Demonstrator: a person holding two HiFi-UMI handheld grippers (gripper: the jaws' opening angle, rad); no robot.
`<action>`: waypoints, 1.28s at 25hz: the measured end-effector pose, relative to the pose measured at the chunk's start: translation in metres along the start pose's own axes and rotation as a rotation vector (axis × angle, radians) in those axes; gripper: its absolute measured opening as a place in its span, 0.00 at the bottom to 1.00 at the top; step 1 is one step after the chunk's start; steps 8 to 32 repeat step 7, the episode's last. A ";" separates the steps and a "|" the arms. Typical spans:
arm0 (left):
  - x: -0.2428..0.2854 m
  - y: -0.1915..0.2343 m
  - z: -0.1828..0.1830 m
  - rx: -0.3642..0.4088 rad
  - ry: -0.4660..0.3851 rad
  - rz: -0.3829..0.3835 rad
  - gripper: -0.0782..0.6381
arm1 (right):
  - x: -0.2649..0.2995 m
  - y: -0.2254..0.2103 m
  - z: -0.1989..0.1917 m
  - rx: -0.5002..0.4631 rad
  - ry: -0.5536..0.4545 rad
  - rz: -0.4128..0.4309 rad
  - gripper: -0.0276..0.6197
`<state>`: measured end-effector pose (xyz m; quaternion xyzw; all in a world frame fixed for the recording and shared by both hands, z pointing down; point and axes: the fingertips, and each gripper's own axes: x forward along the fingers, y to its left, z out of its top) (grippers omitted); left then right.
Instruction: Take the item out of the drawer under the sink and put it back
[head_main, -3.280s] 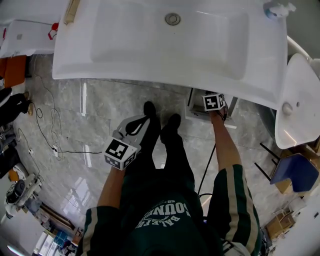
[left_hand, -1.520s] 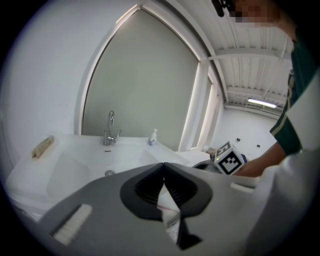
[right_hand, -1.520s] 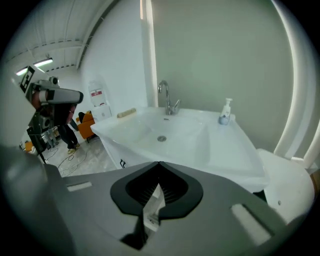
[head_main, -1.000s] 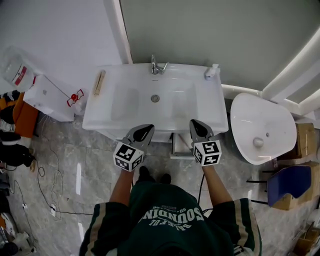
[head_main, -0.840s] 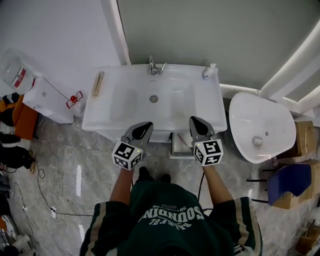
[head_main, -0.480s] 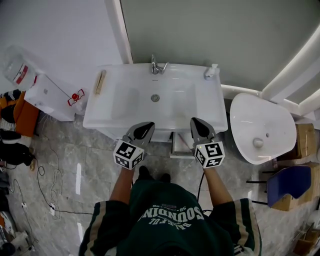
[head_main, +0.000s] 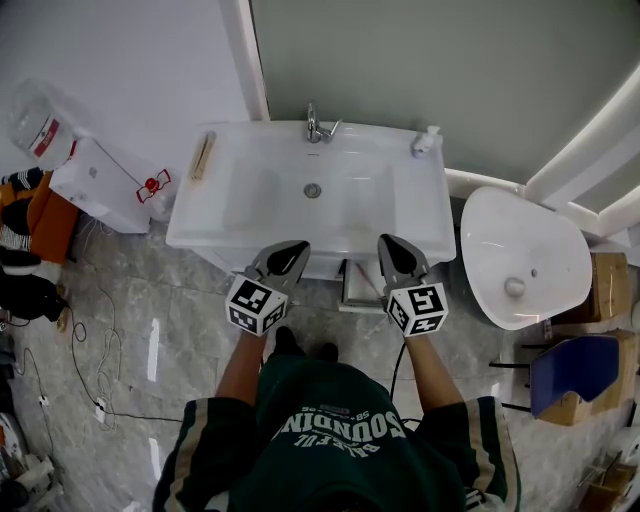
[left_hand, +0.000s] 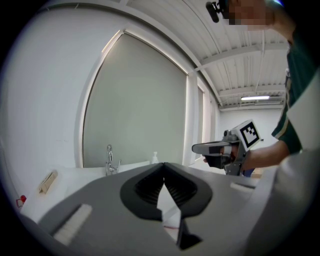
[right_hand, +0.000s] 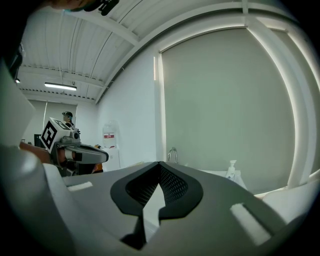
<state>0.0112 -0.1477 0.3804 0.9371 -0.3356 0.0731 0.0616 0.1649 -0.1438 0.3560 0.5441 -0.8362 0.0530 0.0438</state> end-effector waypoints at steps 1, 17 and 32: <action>-0.001 0.000 -0.001 -0.001 0.001 0.000 0.18 | 0.000 0.001 0.000 0.001 0.000 0.002 0.05; -0.005 0.001 -0.004 -0.001 0.003 0.001 0.18 | 0.002 0.010 -0.004 0.004 0.001 0.015 0.05; -0.005 0.001 -0.004 -0.001 0.003 0.001 0.18 | 0.002 0.010 -0.004 0.004 0.001 0.015 0.05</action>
